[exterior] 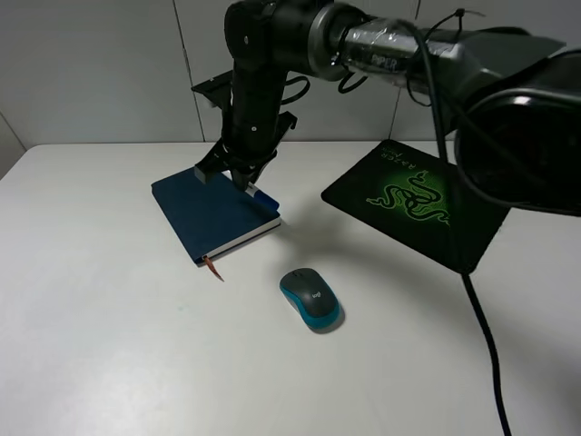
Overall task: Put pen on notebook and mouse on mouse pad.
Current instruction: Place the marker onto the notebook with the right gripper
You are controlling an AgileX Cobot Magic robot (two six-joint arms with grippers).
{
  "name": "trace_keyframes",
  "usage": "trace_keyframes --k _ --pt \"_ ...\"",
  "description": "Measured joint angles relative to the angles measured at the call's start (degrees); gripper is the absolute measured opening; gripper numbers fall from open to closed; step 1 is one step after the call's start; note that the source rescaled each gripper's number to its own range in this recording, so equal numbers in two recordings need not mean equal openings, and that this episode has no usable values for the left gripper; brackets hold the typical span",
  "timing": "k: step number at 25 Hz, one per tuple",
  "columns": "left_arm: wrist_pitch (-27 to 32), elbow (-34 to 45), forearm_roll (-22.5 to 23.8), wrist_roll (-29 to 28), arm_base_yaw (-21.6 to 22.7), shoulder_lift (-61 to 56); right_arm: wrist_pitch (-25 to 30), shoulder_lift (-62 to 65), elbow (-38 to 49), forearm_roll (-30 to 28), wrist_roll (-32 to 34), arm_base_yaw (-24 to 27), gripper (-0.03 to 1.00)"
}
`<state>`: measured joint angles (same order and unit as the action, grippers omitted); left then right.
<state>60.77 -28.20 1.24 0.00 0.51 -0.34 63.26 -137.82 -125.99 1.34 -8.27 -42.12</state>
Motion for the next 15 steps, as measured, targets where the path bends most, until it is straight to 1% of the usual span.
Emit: trace_keyframes --k 5,15 --pt "0.0 0.0 0.0 0.0 0.0 0.0 -0.1 -4.5 -5.0 1.1 0.8 0.0 0.0" --pt "0.0 0.0 0.0 0.0 0.0 0.0 -4.3 -8.7 -8.2 3.1 0.9 0.0 0.0"
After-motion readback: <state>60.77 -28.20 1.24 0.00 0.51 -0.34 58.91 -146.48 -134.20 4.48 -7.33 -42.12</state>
